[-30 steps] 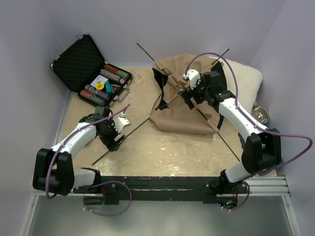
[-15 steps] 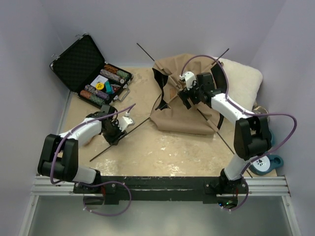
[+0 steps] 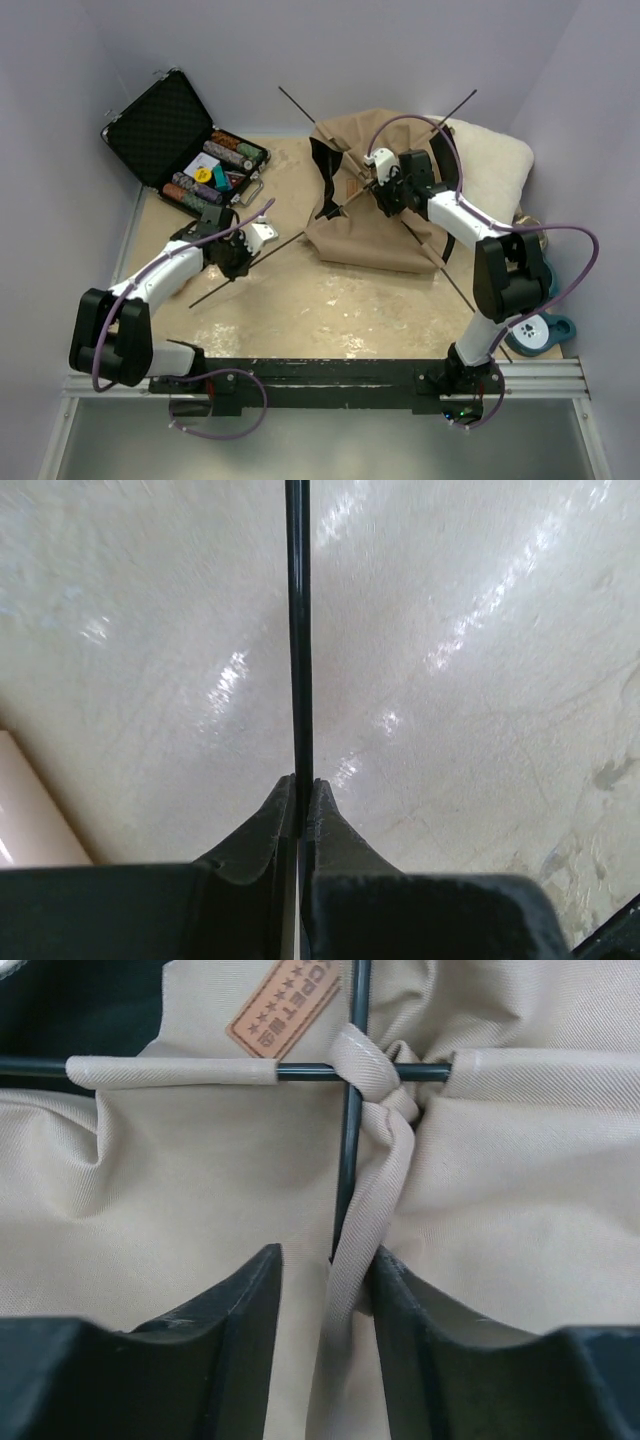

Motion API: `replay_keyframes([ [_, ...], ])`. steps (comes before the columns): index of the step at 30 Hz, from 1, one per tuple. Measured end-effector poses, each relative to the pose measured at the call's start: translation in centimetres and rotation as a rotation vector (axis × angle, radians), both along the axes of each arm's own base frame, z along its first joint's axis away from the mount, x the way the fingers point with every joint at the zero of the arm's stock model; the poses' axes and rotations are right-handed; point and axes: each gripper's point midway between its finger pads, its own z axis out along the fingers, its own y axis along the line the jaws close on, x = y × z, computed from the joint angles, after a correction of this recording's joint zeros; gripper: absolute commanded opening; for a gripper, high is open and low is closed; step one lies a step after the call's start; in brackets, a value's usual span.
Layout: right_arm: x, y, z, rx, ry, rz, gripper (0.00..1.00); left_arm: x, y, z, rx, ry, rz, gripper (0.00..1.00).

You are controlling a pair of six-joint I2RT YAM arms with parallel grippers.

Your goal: Set up the pet tent

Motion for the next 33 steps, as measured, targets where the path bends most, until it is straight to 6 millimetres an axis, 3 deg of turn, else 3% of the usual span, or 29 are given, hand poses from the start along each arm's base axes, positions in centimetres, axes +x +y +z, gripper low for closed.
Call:
replay_keyframes([
  [4, -0.5, 0.7, 0.6, 0.032, -0.003, 0.038, 0.01, 1.2, -1.2, 2.5, -0.072, -0.094, 0.004, 0.00],
  [12, -2.5, 2.0, 6.1, 0.131, -0.092, 0.124, 0.00, 3.2, -4.0, 7.0, -0.226, -0.212, 0.013, 0.00],
  [19, -4.4, 3.9, 7.4, 0.216, -0.069, 0.231, 0.00, 4.5, -7.4, 9.1, -0.340, -0.273, -0.013, 0.00],
  [20, -4.6, 4.0, 7.4, 0.222, -0.061, 0.242, 0.11, 4.8, -7.9, 9.4, -0.358, -0.275, -0.010, 0.00],
  [21, -4.9, 4.2, 7.3, 0.227, -0.051, 0.252, 0.29, 5.1, -8.3, 9.7, -0.373, -0.279, -0.013, 0.00],
  [24, -5.7, 4.5, 7.2, 0.234, -0.027, 0.290, 0.60, 5.9, -9.4, 10.5, -0.405, -0.289, -0.022, 0.00],
  [27, -6.5, 4.8, 7.8, 0.220, -0.009, 0.337, 0.76, 6.8, -10.3, 11.7, -0.425, -0.328, -0.045, 0.00],
  [30, -6.5, 4.8, 10.0, 0.187, -0.047, 0.383, 0.98, 7.3, -10.5, 12.5, -0.432, -0.361, -0.058, 0.00],
  [33, -6.8, 5.0, 13.7, 0.174, -0.167, 0.452, 0.99, 7.2, -10.5, 12.7, -0.435, -0.368, -0.063, 0.00],
])
